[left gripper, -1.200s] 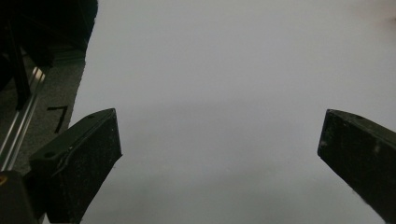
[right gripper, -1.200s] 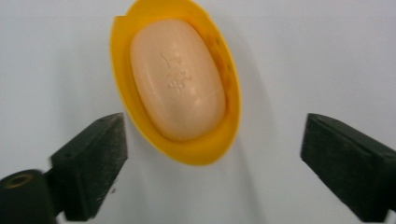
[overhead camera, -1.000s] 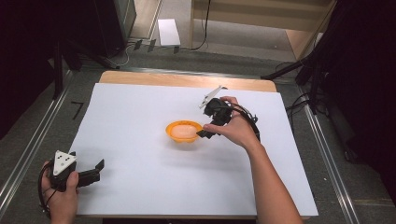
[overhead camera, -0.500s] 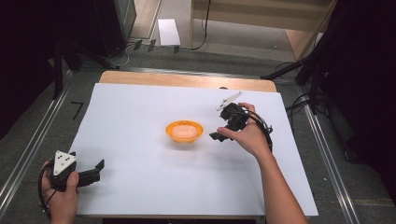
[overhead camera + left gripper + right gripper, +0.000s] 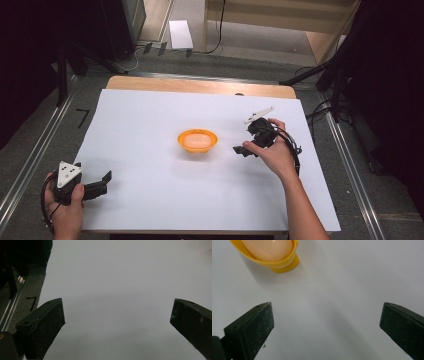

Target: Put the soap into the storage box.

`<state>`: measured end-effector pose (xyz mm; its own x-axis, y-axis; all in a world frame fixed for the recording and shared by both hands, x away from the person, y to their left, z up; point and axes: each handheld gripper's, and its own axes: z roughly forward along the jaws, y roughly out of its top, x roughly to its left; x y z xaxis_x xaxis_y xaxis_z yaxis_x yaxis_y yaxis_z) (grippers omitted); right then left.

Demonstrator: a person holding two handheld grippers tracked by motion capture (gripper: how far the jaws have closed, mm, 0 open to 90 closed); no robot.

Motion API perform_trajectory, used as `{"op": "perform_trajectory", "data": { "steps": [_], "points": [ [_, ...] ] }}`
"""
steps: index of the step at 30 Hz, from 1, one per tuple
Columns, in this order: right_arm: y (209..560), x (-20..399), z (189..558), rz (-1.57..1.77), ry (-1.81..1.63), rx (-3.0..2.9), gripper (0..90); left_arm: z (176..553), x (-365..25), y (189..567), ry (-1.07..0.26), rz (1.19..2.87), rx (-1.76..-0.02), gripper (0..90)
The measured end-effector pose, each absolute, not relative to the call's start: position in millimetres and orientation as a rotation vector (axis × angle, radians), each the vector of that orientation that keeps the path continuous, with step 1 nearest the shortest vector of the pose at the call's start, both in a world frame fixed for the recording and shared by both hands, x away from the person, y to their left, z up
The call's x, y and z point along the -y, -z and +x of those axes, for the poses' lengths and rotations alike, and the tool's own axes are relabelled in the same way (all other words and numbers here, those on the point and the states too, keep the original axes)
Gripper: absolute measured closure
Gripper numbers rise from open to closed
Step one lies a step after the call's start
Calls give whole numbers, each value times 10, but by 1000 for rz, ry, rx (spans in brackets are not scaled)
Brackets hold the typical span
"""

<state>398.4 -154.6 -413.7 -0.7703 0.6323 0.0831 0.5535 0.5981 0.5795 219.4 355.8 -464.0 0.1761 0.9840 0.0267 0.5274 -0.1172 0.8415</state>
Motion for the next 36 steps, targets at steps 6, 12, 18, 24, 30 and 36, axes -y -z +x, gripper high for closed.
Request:
{"op": "perform_trajectory", "data": {
  "steps": [6, 12, 18, 24, 30, 36],
  "points": [
    [4190, 1674, 3886, 1043, -926, -2655, 0, 2194, -3558, 4638, -817, 1747, -1440, 0],
    [4224, 1815, 3753, 1089, -962, -2584, 4, 2194, -3557, 4639, -818, 1745, -1441, 0],
    [4293, 1962, 3634, 1132, -986, -2547, 5, 2197, -3559, 4639, -816, 1746, -1441, 0],
    [4369, 2096, 3527, 1166, -995, -2515, 5, 2196, -3559, 4638, -817, 1747, -1442, 0],
    [4444, 2237, 3397, 1205, -1022, -2470, 8, 2197, -3556, 4640, -818, 1745, -1445, 0],
    [4512, 2399, 3271, 1245, -1050, -2422, 8, 2196, -3556, 4638, -819, 1749, -1446, 0]
  ]
}}
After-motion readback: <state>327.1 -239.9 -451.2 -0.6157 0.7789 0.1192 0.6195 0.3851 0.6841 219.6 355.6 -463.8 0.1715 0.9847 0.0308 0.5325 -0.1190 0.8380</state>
